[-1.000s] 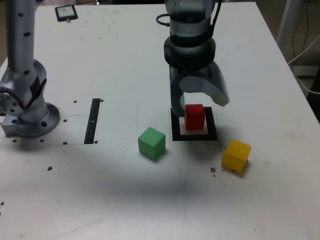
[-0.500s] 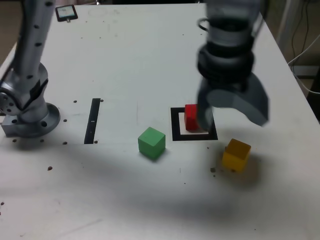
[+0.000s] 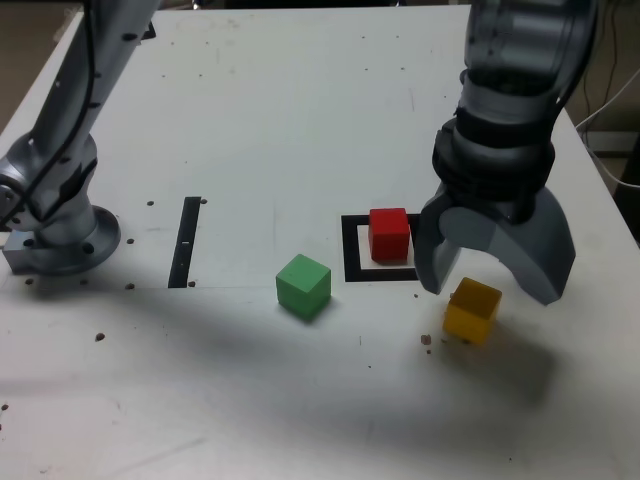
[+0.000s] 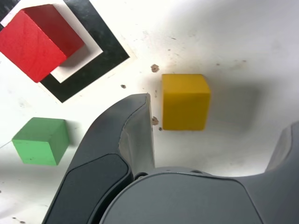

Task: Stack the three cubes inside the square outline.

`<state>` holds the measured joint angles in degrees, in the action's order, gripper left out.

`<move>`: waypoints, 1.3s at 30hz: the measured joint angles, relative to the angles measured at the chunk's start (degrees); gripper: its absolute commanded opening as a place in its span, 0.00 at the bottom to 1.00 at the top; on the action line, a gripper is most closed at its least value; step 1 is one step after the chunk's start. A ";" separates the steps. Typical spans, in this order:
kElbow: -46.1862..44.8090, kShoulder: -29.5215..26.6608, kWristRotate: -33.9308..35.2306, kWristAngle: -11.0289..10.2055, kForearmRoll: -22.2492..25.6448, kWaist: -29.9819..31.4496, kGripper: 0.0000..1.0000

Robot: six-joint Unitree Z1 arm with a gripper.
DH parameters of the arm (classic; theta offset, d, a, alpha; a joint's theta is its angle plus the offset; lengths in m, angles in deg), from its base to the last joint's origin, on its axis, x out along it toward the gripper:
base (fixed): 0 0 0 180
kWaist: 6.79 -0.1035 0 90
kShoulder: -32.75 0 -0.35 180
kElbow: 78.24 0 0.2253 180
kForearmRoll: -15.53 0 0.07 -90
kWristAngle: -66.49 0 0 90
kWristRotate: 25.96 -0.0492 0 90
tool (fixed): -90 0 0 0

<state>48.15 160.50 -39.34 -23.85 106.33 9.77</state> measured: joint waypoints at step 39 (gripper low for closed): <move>0.03 5.01 -1.99 0.56 -1.99 -0.66 0.24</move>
<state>48.17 165.51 -41.33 -23.29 104.34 9.11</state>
